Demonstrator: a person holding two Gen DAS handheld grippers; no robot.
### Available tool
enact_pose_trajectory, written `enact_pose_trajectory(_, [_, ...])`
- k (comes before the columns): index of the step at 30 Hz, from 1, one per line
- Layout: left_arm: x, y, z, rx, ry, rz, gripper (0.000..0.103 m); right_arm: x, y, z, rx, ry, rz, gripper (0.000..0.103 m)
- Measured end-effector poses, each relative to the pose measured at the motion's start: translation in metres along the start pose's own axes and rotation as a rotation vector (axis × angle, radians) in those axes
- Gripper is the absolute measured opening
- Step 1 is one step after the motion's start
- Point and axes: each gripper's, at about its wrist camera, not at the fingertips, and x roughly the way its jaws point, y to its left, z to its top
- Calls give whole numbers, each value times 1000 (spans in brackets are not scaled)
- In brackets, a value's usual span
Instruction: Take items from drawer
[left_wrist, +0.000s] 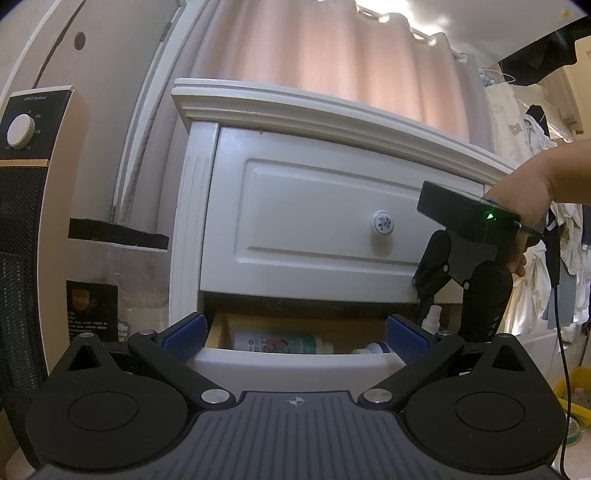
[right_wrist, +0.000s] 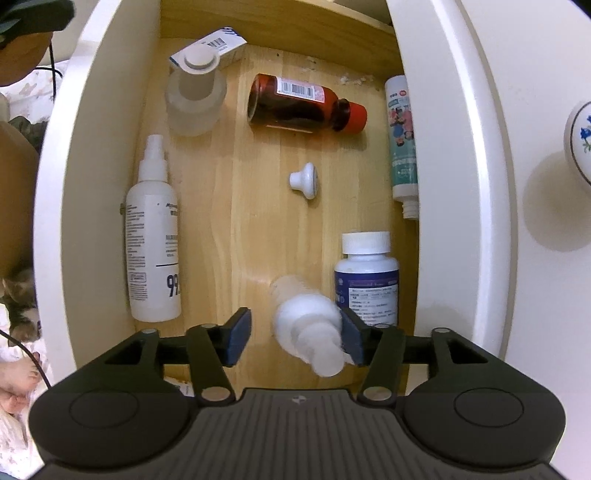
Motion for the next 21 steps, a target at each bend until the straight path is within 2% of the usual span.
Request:
enact_pose_trajectory(4, [0,1,0,-1,1,0,103,-7,-2,1,-8,-16,-34,67])
enact_pose_trajectory(9, [0,1,0,-3,0,0,103,-23,3,-1,-1,-22,-64,69])
enact_pose_trajectory(17, [1,1,2,-2,2,0,103,-30,4,-25,72,-78,-65,70])
enact_pose_trajectory(21, [0,1,3,-9,5,1,103,-25,3,-40,157,-121,-77,70])
